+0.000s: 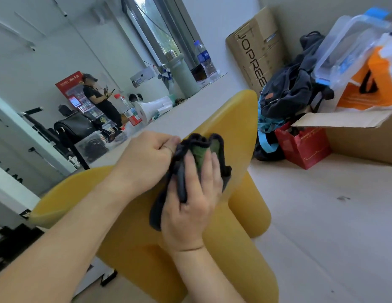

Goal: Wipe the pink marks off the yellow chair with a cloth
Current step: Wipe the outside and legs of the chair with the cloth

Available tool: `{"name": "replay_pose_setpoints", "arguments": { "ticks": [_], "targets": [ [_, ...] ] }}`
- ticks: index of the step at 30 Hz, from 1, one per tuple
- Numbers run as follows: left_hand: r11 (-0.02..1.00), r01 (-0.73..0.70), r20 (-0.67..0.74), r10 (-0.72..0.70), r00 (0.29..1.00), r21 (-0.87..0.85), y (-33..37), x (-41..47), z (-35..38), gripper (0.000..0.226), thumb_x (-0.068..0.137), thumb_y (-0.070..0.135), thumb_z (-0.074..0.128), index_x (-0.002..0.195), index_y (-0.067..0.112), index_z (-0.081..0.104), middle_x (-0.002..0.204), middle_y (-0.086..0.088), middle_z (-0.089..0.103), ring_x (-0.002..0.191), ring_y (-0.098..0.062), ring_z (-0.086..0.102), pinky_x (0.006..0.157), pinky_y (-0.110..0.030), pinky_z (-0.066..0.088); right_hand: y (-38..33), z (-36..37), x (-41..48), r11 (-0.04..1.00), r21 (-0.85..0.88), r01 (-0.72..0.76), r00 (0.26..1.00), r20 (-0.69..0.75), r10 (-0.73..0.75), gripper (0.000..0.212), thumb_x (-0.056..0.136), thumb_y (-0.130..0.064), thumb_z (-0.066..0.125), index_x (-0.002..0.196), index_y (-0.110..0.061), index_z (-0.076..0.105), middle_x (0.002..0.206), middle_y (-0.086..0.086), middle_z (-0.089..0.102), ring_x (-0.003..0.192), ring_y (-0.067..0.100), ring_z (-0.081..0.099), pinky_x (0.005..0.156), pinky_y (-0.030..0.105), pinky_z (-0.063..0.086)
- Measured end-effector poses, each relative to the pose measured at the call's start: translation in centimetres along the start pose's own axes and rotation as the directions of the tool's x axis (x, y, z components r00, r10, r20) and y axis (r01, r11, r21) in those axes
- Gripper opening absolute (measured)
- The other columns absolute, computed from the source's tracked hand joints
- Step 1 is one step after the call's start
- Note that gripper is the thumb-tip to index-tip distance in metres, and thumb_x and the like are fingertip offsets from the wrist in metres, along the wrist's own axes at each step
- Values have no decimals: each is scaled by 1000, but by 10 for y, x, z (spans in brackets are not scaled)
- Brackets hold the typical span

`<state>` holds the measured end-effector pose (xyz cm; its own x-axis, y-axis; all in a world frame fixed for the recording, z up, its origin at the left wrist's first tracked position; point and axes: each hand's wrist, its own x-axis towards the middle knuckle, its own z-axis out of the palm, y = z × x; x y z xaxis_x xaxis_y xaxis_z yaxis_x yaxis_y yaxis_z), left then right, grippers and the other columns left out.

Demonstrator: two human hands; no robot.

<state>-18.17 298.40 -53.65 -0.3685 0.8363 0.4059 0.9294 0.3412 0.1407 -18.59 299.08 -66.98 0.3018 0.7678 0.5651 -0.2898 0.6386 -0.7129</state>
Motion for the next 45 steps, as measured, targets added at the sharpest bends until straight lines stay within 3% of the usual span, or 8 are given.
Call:
{"name": "replay_pose_setpoints", "arguments": {
  "ticks": [9,14,22,27,31,37,40,45],
  "targets": [
    [1000,19,16,-19,1000,-12,1,3,9,47,100,30,39,55,17,36,38,10,41,41,-7,37,52,-30,26,69,-10,104,897,330,-294,935,-97,342,32,97,-26,51,121,-11,64,123,6,66,119,16,58,102,30,44],
    [999,0,-36,1,999,36,3,6,15,46,99,30,40,56,15,37,42,5,37,46,-13,35,53,-31,26,132,-20,33,305,278,-911,334,64,940,31,103,-35,36,110,-12,57,99,0,58,109,26,58,79,29,41],
    [999,-17,-56,19,998,38,8,25,20,47,99,28,42,55,12,37,40,1,37,44,-13,35,49,-31,27,31,7,40,996,-40,-84,986,-146,77,41,98,-31,45,133,-12,54,141,20,48,131,34,46,110,39,34],
    [997,-40,10,40,999,60,3,22,15,46,100,30,40,57,13,36,39,7,30,42,-10,33,42,-23,24,95,-4,40,904,213,-370,912,-104,398,33,97,-30,45,126,-17,55,132,8,56,128,21,49,103,29,40],
    [998,-44,39,42,998,43,6,23,15,44,100,30,39,63,6,45,49,5,38,47,-10,35,52,-26,32,142,-14,43,296,341,-892,335,59,940,26,101,-27,44,113,-10,59,99,1,60,111,31,58,80,27,40],
    [998,-2,46,6,999,-70,4,34,15,34,95,28,50,79,0,61,70,-20,60,64,-27,53,74,-50,47,13,12,47,968,78,-239,955,-161,249,43,89,-28,50,128,-13,62,137,13,56,129,29,50,109,42,38],
    [988,124,263,-95,960,-96,-15,21,-7,43,94,49,46,86,15,71,81,-3,73,77,-13,66,82,-42,52,25,9,45,986,-47,162,984,-64,-165,37,92,-24,52,126,-13,60,135,17,56,127,33,51,102,52,41],
    [966,175,209,-214,954,190,-43,-19,-20,83,87,72,17,84,1,60,75,-20,61,73,-33,62,74,-38,49,65,4,52,998,54,-14,989,-148,21,41,92,-20,51,130,-5,56,136,22,53,128,26,48,105,48,41]
  ]
}}
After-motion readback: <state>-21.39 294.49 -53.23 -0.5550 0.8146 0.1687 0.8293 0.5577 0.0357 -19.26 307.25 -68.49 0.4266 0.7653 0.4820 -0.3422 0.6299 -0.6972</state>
